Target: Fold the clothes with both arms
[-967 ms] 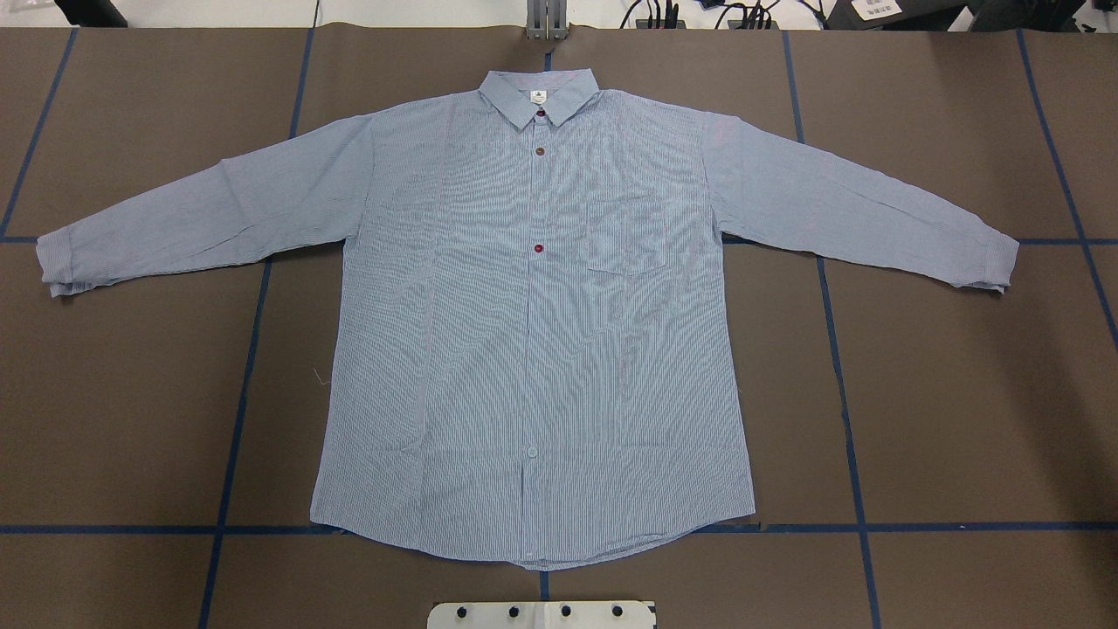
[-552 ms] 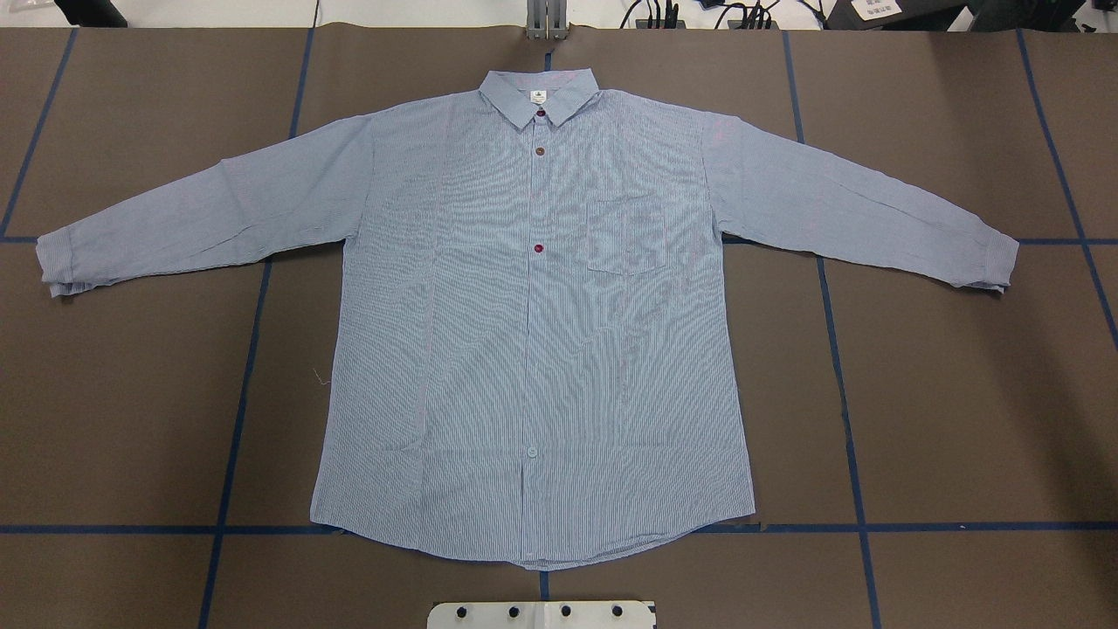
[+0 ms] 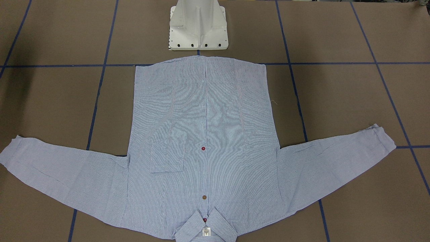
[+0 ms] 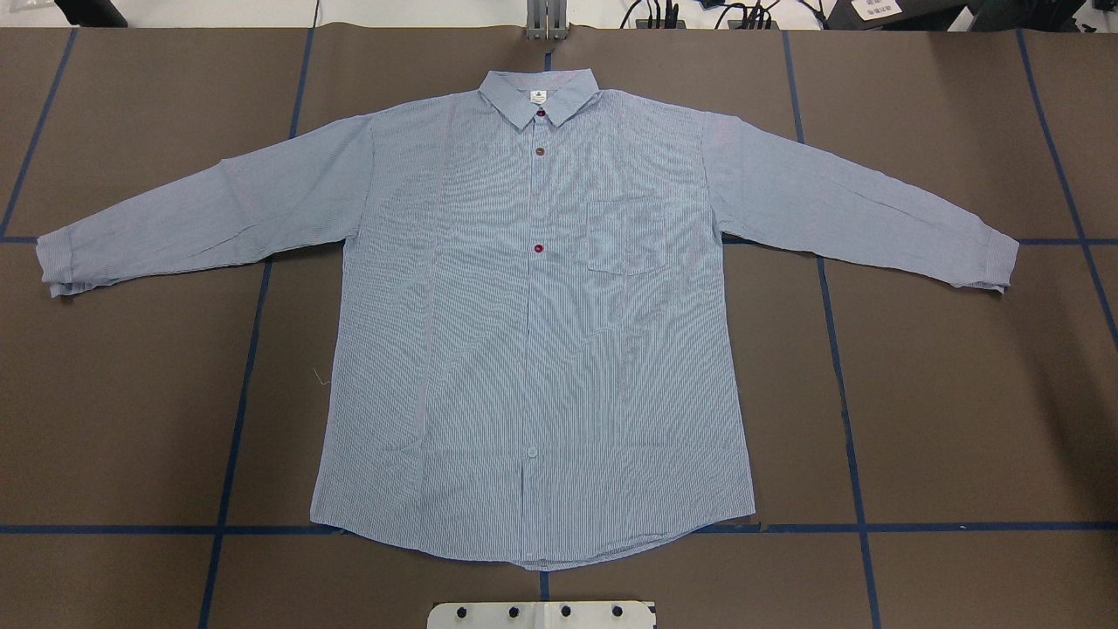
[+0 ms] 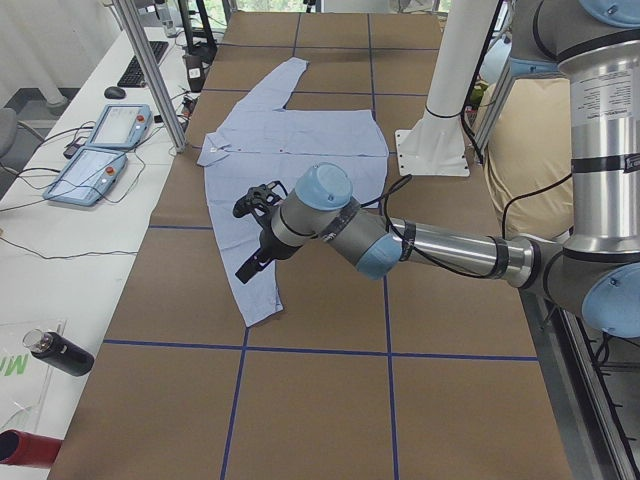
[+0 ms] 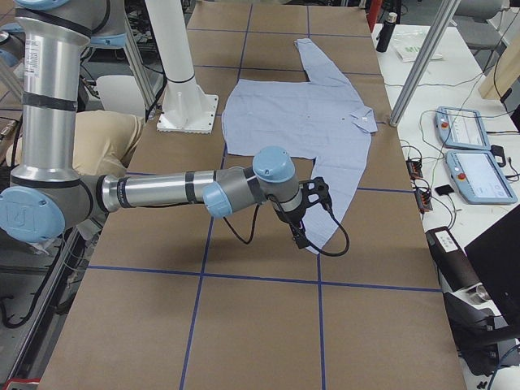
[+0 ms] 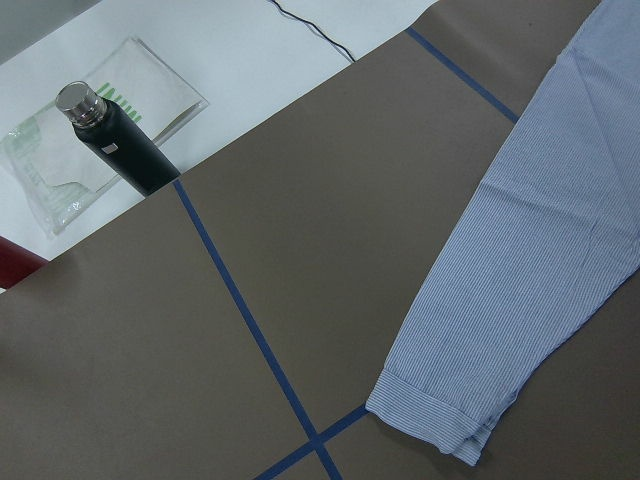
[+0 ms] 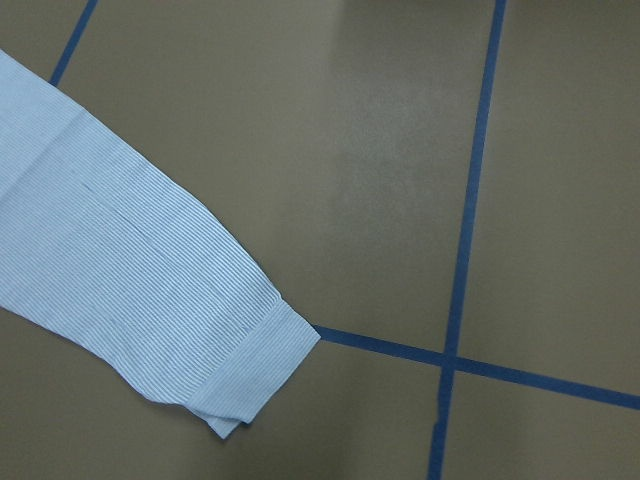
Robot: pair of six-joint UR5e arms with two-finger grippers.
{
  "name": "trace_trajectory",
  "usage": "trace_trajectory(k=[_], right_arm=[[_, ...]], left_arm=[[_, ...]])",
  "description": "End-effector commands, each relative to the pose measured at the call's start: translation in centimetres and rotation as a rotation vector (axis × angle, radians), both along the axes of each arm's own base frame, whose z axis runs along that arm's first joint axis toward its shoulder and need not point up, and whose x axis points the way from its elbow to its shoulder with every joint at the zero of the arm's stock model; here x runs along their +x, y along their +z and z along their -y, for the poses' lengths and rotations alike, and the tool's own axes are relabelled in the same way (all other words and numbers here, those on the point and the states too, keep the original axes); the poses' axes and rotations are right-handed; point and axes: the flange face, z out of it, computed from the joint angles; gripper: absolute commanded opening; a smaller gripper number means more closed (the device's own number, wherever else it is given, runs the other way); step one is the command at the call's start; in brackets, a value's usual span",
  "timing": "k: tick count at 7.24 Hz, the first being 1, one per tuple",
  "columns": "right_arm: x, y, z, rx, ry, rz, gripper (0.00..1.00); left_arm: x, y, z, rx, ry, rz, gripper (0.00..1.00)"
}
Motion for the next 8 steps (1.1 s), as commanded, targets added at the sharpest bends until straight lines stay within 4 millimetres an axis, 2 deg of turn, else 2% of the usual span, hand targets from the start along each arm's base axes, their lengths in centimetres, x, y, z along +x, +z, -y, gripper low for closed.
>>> trace_trajectory(k=[1, 2, 3, 4, 5, 6, 7, 8], right_arm=[[-7.8, 1.5, 2.7, -0.010, 0.083, 0.049, 1.00], [-10.8, 2.5, 3.7, -0.008, 0.115, 0.074, 1.00], [-11.6, 4.7, 4.3, -0.004, 0.116, 0.074, 0.98], [-11.7, 6.4, 4.4, 0.008, 0.114, 0.080, 0.94], [-11.9, 7.1, 4.8, 0.008, 0.113, 0.081, 0.87], [-12.1, 7.6, 4.7, 0.000, 0.111, 0.078, 0.76], [-12.2, 8.2, 4.6, -0.008, 0.109, 0.073, 0.70], [-12.8, 8.2, 4.5, -0.008, 0.098, 0.072, 0.68]], left_arm=[[0.0, 0.0, 0.0, 0.002, 0.001, 0.001, 1.00], [0.0, 0.0, -0.1, 0.005, 0.002, 0.002, 1.00], [0.0, 0.0, -0.1, 0.003, 0.003, 0.001, 1.00], [0.0, -0.1, -0.1, 0.006, 0.004, 0.001, 1.00], [0.1, -0.1, -0.2, 0.005, 0.015, -0.009, 1.00], [0.2, 0.0, -0.4, 0.002, 0.022, -0.020, 1.00], [0.2, 0.0, -0.4, 0.002, 0.024, -0.020, 1.00], [0.2, 0.0, -0.4, 0.002, 0.024, -0.020, 1.00]])
